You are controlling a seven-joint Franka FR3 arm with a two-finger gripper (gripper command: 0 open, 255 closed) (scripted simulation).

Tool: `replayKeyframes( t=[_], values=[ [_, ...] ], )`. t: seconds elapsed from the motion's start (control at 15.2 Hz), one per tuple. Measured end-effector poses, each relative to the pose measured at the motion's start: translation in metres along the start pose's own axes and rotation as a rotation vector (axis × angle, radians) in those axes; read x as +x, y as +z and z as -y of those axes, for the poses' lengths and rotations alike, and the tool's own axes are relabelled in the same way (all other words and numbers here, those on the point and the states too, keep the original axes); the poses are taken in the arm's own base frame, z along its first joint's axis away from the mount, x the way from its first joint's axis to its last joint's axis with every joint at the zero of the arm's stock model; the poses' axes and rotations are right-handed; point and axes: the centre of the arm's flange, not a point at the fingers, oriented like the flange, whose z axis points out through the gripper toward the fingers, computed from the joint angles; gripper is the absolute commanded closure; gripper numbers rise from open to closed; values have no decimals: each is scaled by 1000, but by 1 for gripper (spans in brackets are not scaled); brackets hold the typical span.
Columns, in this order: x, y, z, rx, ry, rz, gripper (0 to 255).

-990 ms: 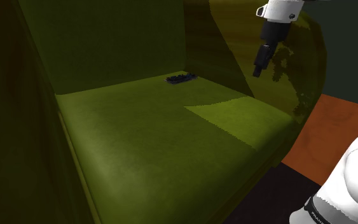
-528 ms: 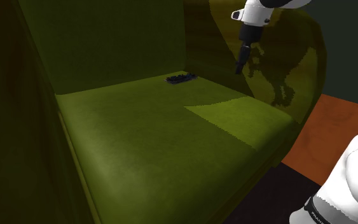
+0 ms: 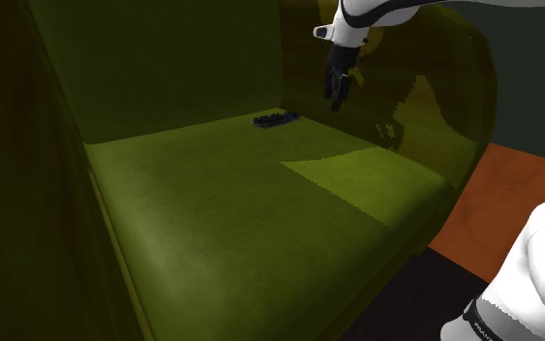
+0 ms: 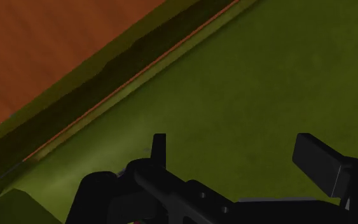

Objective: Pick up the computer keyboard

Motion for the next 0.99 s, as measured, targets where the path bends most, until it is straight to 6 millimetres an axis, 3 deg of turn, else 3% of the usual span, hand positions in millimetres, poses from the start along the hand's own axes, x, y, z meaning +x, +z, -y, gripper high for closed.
replayKeyframes(
  t=[0.46, 0.79, 0.99],
  values=[
    [76, 24, -36, -1, -334, -29, 0],
    [138, 36, -45, -1, -573, -50, 0],
    [150, 47, -43, -1, -624, -55, 0]
  ],
)
